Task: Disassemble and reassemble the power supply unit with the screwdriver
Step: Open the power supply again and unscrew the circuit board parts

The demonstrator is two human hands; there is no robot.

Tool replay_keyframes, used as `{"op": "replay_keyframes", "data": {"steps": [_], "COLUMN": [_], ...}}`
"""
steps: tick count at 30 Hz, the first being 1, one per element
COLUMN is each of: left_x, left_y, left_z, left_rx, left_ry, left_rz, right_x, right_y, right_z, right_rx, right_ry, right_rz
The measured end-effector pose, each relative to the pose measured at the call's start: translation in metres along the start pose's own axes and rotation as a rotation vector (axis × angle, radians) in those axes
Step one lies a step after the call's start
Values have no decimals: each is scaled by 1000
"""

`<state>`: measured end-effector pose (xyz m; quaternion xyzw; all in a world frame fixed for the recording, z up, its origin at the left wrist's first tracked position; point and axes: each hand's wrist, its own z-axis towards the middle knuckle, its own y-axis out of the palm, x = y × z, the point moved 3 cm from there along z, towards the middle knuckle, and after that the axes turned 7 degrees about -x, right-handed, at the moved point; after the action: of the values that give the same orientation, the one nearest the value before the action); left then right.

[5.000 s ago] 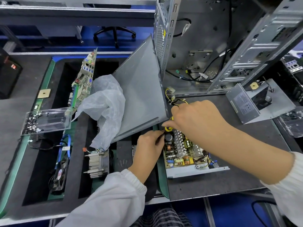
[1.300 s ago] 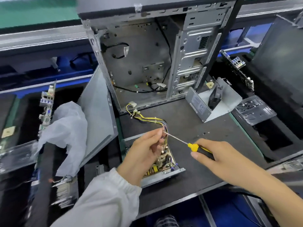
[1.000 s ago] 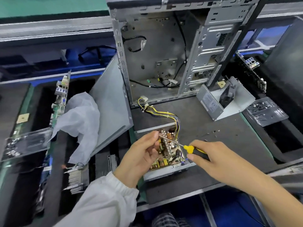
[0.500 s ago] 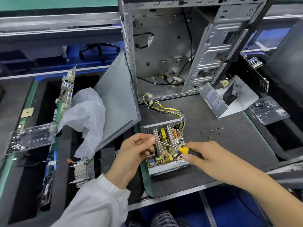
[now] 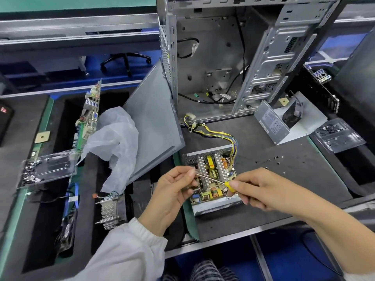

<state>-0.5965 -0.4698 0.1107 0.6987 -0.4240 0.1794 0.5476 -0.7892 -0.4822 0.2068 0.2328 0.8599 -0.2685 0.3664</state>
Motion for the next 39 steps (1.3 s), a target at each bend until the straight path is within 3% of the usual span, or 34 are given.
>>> {"op": "replay_keyframes", "data": {"steps": [6, 8, 15, 21, 33, 39], "left_x": [1, 5, 12, -6, -13, -17], "left_y": [-5, -9, -40, -34, -31, -27], "left_z": [-1, -1, -5, -4, 8, 6], "left_rx": [-84, -129, -7, -78, 0, 9], "left_ry": [-3, -38, -12, -5, -71, -60], "left_rz": [90, 172, 974, 1354, 1366, 1515], "right_x": [-9, -12, -26, -43, -47, -43], "right_y": [-3, -7, -2, 31, 56, 55], "right_z": [1, 0, 2, 19, 40, 39], "right_rx": [16, 33, 123, 157, 117, 117], "right_ry": [-38, -64, -53, -103, -41, -43], "right_rz": [-64, -186, -1098, -1335, -1497, -1462]}}
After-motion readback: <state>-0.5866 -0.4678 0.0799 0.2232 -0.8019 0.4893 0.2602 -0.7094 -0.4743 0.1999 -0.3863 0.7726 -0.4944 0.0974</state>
